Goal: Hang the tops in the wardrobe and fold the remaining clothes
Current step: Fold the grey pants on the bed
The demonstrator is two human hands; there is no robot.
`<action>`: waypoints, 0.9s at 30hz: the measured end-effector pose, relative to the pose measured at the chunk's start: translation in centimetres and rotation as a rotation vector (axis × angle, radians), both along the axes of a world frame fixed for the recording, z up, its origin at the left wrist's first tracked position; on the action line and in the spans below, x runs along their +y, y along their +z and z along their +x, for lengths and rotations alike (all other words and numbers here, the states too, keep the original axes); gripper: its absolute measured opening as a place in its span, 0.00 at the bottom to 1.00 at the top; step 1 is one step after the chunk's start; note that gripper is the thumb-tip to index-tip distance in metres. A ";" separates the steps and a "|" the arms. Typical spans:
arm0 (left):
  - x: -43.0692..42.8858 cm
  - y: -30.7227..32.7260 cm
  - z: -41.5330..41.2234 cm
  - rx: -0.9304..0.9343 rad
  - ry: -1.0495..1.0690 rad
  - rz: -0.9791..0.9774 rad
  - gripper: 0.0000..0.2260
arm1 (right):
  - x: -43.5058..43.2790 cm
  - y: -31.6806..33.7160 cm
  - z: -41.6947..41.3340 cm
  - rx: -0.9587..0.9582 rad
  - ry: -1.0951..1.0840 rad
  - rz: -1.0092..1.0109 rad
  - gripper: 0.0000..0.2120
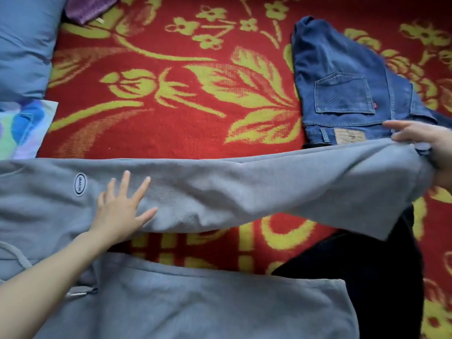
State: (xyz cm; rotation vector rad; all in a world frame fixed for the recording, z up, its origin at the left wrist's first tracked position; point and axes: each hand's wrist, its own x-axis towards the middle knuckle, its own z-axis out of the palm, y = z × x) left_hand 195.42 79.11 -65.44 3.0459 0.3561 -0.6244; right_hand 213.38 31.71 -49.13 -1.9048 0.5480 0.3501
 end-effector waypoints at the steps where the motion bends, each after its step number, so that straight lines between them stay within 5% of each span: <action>1: -0.1 -0.1 0.1 0.026 0.020 0.000 0.35 | 0.4 -0.4 0.5 -0.003 -0.014 -0.024 0.14; 5: -1.4 -0.2 -0.1 0.041 0.072 -0.011 0.33 | 1.3 -5.2 0.1 0.000 -0.074 -0.358 0.09; 8: -2.6 -0.5 -1.1 0.053 0.028 0.006 0.33 | 1.2 -8.9 -2.5 0.068 -0.076 -0.659 0.21; 13: -2.5 -0.4 -4.0 -0.138 -0.188 0.033 0.27 | 4.5 -13.0 -10.0 -0.178 0.234 -1.049 0.22; 19: -1.1 -1.0 -6.8 -0.042 -0.126 0.041 0.30 | 4.8 -14.3 -12.6 0.144 0.235 -1.179 0.31; 22: 0.3 -1.2 -6.7 0.035 0.113 0.118 0.45 | 3.5 -13.6 -11.9 0.280 0.218 -1.102 0.26; 27: 1.4 -1.8 -8.1 0.149 0.396 0.094 0.48 | 0.7 -11.2 -10.7 0.272 0.475 -1.037 0.13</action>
